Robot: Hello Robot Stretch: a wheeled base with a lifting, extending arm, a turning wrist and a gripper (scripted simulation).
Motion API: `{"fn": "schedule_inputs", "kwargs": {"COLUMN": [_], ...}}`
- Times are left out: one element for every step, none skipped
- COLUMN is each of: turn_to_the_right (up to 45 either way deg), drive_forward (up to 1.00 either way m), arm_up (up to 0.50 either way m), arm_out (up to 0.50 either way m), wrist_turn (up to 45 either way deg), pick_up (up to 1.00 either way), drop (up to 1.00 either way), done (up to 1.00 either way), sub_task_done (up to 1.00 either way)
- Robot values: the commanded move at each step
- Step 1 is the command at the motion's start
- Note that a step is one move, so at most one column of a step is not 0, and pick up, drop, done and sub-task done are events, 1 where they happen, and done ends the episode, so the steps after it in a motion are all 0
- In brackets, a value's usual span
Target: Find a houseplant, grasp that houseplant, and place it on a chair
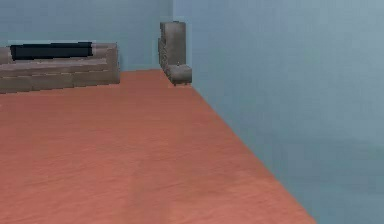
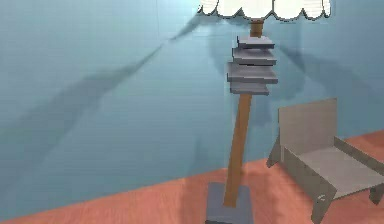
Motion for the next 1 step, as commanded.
{"fn": "schedule_inputs", "kwargs": {"turn_to_the_right": [-9.0], "drive_forward": [0.0], "arm_up": [0.0], "arm_out": [0.0], "wrist_turn": [0.0], "pick_up": [0.0], "drop": [0.0], "done": [0.0], "sub_task_done": [0.0]}}
